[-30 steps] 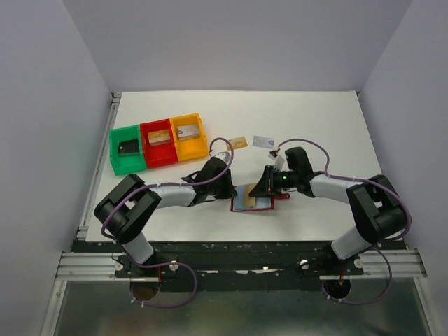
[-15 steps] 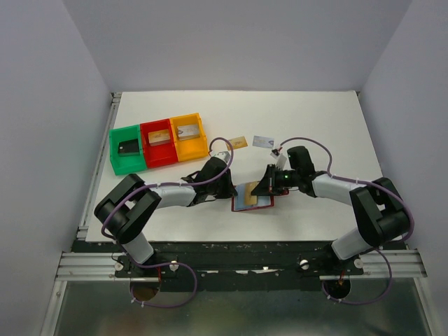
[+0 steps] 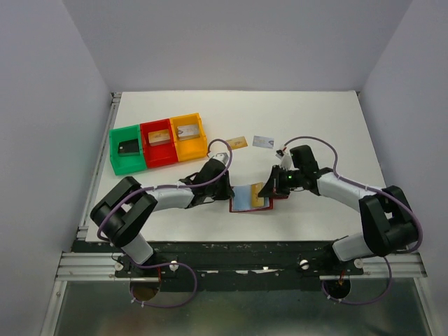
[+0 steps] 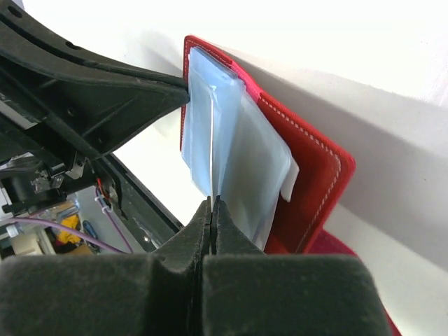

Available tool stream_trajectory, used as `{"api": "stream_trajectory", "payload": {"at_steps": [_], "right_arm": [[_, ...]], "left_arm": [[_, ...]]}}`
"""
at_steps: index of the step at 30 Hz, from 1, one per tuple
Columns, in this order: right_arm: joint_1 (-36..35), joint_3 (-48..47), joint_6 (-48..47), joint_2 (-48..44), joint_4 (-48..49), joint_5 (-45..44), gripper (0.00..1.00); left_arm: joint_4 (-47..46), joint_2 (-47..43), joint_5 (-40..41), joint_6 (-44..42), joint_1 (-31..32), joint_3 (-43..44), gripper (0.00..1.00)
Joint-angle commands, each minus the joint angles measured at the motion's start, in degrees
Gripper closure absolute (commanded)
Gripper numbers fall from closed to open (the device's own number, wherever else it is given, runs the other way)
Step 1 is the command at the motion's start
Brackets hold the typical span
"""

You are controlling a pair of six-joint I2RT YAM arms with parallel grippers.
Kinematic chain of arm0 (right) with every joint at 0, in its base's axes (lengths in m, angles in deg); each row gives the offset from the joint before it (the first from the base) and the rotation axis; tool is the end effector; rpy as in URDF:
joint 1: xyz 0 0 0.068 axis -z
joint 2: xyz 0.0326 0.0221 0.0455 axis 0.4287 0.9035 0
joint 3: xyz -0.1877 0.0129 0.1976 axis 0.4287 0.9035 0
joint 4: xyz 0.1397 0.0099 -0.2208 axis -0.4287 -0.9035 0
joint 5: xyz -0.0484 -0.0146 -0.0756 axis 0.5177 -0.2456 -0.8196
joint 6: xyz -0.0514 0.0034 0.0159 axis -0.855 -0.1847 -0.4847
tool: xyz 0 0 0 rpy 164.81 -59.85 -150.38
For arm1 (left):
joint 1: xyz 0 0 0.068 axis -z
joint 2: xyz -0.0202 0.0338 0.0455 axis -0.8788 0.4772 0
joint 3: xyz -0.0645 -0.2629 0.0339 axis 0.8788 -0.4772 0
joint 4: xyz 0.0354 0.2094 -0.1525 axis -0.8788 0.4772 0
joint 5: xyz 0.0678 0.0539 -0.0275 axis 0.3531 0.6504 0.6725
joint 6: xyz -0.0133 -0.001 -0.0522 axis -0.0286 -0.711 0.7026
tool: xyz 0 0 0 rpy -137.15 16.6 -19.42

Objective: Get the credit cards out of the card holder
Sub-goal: Remove the credit card from the card holder, then place the credit card at the center of the board.

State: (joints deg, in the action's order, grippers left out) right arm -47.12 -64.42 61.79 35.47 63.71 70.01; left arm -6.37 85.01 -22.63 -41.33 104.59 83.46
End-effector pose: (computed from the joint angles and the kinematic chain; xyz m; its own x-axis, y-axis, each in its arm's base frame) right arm 0.2408 0.1196 0.1610 -0.9649 0.0748 -0.2517 -0.1413 0.6598 0.7380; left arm 0.2231 -0.2123 0.1449 -0.8591 -0.1461 -0.4905 0.1725 0.8197 -0.5463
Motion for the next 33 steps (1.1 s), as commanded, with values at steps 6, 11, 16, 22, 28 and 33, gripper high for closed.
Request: {"api": "stream_trajectory", "payload": {"at_steps": [6,11,16,22,28,33], "right_arm": [[0.20,-7.06,-7.19,-6.31,-16.18,-7.89,1.00],[0.20,-9.96,-9.22,-9.82,-20.67,-10.62,1.00],[0.20,-10.32,-10.80,-14.56,-21.04,-11.24,1.00],[0.12,-6.99,-13.88,-19.76,-13.66,2.79,1.00],[-2.43,-5.84,-13.52,-23.09,-9.86,16.36,1.00],[-5.85,-8.02,-17.03,-23.46,-14.59,17.67,1.00]], "left_arm": [[9.32,-3.63,3.88,-4.70,-0.02,0.61,1.00],[11.25,-6.52,3.88,-6.37,0.06,2.99,0.68],[13.80,-11.79,6.07,-7.60,0.50,4.92,0.30],[4.96,-24.35,-3.74,-10.23,-0.20,-1.21,0.28],[-11.24,-42.01,-18.87,-6.72,-4.24,-11.32,0.31],[-7.21,-46.09,-35.28,-10.41,-7.75,-8.27,0.30]]}}
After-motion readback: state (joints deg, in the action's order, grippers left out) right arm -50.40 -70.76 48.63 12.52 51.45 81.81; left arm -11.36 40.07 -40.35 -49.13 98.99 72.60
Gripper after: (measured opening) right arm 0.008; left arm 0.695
